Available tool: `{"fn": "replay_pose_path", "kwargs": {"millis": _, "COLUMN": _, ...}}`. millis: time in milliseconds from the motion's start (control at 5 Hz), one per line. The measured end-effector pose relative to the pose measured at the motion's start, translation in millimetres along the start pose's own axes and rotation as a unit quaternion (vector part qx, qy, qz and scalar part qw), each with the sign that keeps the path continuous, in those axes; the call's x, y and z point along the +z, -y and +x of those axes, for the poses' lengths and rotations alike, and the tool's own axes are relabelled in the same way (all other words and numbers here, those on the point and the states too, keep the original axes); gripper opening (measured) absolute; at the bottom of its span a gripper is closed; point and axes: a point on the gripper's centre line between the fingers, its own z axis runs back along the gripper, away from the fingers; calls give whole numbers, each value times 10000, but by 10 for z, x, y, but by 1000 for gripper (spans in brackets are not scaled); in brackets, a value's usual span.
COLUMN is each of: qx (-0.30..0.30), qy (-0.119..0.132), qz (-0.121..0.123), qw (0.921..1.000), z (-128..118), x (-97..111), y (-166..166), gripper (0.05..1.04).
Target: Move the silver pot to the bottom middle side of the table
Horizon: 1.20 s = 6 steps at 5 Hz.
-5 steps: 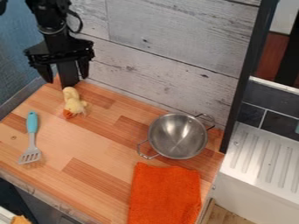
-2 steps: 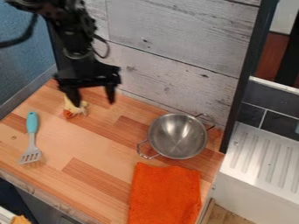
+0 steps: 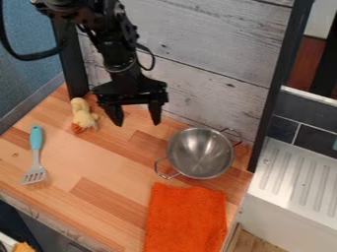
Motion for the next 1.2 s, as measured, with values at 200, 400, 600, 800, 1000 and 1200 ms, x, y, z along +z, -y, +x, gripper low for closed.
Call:
{"fn": "replay_pose_path", "kwargs": {"millis": 200, "qx": -348, "qy": -290, "qz": -150, "qw": 9989, "z": -107, "x": -163, "y": 131, "gripper": 1001}}
{"fn": "replay_pose_path", "kwargs": {"millis": 400, "qx": -528, "qy": -488, "qz": -207, "qw": 9972, "z": -151, "x": -303, "y": 195, "gripper": 1001}}
{"fn": "replay_pose_path", "kwargs": {"millis": 600, "qx": -735, "qy": -630, "qz": -207, "qw": 9951, "z": -210, "x": -423, "y": 280, "gripper": 1001}}
{"fn": "replay_pose_path", "kwargs": {"millis": 800, "qx": -835, "qy": -629, "qz": -191, "qw": 9943, "z": -216, "x": -480, "y": 338, "gripper": 958}}
{"fn": "replay_pose_path", "kwargs": {"millis": 1000, "qx": -921, "qy": -457, "qz": -129, "qw": 9946, "z": -203, "x": -517, "y": 372, "gripper": 673}}
{"fn": "replay_pose_path", "kwargs": {"millis": 1200, "qx": -911, "qy": -421, "qz": -59, "qw": 9949, "z": -231, "x": -553, "y": 368, "gripper": 363}}
